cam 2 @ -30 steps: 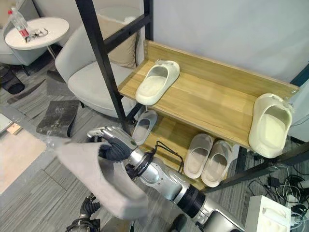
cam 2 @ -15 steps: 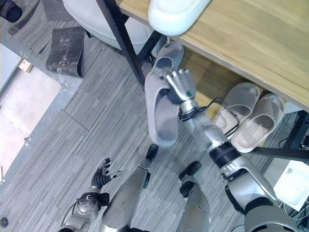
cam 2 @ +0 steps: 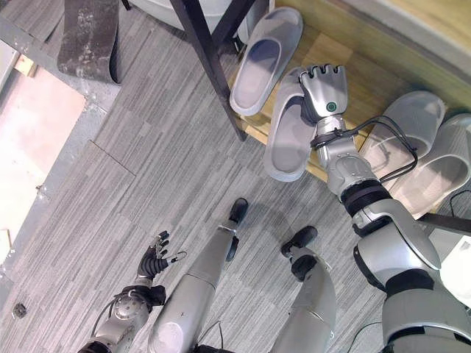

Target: Arrange the slippers neatly on the shoe rack.

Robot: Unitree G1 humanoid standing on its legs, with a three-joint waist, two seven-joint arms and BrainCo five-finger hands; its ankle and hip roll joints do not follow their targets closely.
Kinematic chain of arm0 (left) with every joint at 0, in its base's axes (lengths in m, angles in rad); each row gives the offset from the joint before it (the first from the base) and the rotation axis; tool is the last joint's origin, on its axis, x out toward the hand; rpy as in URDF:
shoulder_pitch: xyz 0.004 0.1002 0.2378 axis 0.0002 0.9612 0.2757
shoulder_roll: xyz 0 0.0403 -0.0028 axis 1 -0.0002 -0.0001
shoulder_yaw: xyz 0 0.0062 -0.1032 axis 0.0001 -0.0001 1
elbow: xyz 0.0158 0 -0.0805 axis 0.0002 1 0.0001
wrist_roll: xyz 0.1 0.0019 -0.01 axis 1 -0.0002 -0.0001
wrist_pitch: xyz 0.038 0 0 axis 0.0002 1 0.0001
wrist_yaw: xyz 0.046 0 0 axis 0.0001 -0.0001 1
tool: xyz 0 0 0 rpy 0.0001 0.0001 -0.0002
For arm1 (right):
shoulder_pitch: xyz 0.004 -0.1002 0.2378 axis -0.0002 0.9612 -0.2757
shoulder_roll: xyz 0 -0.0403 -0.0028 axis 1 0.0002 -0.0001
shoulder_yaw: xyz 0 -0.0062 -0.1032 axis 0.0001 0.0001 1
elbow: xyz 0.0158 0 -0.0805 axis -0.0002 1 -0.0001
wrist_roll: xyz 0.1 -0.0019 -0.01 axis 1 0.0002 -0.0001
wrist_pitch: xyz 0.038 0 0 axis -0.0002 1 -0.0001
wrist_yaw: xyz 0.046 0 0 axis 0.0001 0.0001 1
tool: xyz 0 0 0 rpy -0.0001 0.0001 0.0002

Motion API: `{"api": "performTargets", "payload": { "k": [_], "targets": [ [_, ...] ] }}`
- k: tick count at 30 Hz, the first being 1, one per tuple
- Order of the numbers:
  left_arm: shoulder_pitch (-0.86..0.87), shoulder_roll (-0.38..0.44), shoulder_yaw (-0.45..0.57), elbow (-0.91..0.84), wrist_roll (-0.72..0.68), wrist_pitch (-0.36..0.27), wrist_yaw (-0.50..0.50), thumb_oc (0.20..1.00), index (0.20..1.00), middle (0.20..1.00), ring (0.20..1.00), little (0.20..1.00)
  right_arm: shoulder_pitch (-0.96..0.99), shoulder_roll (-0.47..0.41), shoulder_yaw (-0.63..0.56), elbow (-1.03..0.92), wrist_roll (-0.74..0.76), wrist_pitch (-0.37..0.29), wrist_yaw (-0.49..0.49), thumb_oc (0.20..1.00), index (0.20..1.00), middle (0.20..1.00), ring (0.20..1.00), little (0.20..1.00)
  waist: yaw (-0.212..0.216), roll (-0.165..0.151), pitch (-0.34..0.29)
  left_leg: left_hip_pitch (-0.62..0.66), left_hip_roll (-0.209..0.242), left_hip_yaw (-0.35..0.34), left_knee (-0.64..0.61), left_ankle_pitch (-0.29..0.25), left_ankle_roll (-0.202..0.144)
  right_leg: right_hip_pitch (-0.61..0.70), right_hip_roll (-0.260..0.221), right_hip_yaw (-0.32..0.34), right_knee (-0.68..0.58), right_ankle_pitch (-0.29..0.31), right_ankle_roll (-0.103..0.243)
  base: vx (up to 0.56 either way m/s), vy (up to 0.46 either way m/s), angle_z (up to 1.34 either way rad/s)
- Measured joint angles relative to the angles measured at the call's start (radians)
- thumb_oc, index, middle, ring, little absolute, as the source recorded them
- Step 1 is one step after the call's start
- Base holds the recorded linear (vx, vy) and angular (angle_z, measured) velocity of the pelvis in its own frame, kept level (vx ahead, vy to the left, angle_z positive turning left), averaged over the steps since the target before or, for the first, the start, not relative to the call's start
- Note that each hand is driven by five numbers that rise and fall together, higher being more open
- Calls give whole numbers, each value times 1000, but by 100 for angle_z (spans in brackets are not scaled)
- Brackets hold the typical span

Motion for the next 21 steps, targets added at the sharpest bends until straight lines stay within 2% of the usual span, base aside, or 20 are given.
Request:
{"api": "performTargets", "payload": {
  "k": [6, 7, 13, 20, 21],
  "targets": [
    [18, 25, -5, -66, -38, 1, -7, 1000, 1000, 1000, 1000, 1000, -106, 26, 48, 144, 2, 4, -62, 200, 200, 200, 200, 200, -10, -4, -3, -69, -15, 1, 43, 0, 0, -78, -17, 30, 55, -11, 6, 16, 11, 4],
    [41, 33, -1, -132, -38, 0, -7, 1000, 1000, 1000, 1000, 1000, -164, 32, 38, 229, 21, 4, -77, 200, 200, 200, 200, 200, -6, -4, -4, -102, -19, 2, 56, 0, 0, -113, -24, 41, 75, -17, 9, 23, 13, 10],
    [91, 45, -3, -174, -39, -6, -8, 1000, 1000, 1000, 1000, 1000, -231, -4, 32, 299, 63, 25, -87, 200, 200, 200, 200, 200, 19, 1, -11, -153, -39, 3, 67, 0, 0, -176, -39, 66, 102, -23, 13, 38, 15, 8],
    [133, 48, -13, -182, -39, -5, -26, 1000, 1000, 1000, 1000, 1000, -245, -15, 33, 391, 129, 28, -78, 200, 200, 200, 200, 200, 40, 19, -89, -177, -63, -3, 56, 0, 0, -206, -52, 83, 115, -36, 23, 49, -7, 11],
    [135, 47, -14, -182, -39, -5, -29, 1000, 1000, 1000, 1000, 1000, -245, -16, 32, 396, 135, 27, -77, 228, 228, 228, 228, 228, 44, 21, -93, -177, -63, -4, 56, 0, 0, -206, -52, 83, 116, -36, 23, 61, -16, 2]
  ]
}}
